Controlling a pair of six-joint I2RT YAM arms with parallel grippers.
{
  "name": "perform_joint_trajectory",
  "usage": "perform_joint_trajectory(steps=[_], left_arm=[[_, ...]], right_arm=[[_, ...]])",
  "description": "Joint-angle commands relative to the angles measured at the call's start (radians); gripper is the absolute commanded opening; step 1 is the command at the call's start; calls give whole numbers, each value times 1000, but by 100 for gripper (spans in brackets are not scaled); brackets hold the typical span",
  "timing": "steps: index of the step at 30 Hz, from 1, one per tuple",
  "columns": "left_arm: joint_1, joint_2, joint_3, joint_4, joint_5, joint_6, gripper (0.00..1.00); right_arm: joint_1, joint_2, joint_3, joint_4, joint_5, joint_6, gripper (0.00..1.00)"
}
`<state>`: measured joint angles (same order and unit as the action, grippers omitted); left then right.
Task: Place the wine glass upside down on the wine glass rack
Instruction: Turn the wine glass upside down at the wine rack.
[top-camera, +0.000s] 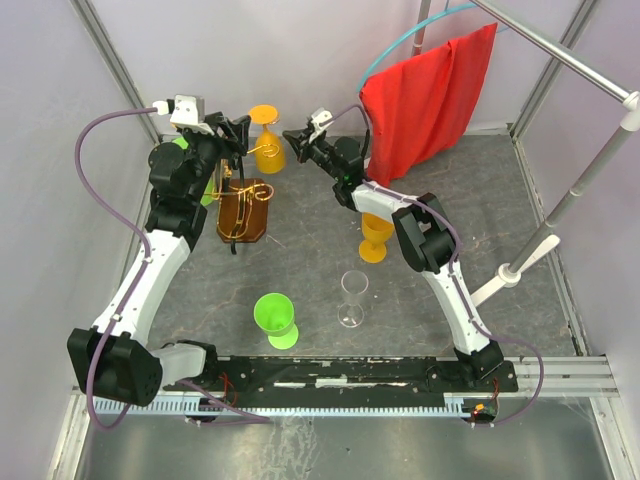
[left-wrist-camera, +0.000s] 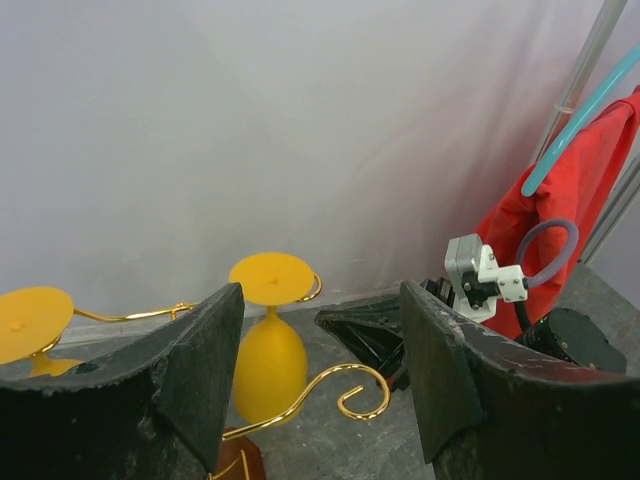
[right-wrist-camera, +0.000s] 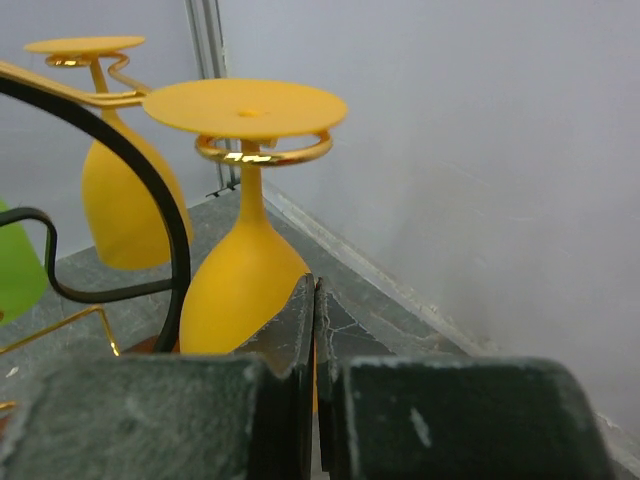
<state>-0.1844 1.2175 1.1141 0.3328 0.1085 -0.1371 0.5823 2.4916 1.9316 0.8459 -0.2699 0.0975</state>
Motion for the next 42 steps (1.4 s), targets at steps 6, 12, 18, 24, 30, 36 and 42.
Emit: perform_joint_trajectory(steps=[6, 12, 18, 24, 30, 36, 42], left_arm=[[5, -43, -17, 66, 11, -30, 70], [7, -49, -23, 55, -2, -26, 72], [9, 6, 102, -145, -99, -28, 74], [13, 98, 260, -281, -114, -90, 91], [14, 229, 456, -462, -100, -151, 99], [18, 449, 722, -775, -85, -115, 99], [22, 607, 903, -908, -222, -38, 99]], right_arm=[[16, -167, -139, 85, -20, -70, 1], [11, -227, -216, 97, 8, -72, 10], [7, -312, -293, 71, 84, -83, 39], [2, -427, -375, 10, 188, -104, 77], [-2, -570, -432, -150, 282, -130, 100], [-4, -694, -457, -370, 347, -154, 100], [-10, -825, -557, -426, 388, -189, 100]])
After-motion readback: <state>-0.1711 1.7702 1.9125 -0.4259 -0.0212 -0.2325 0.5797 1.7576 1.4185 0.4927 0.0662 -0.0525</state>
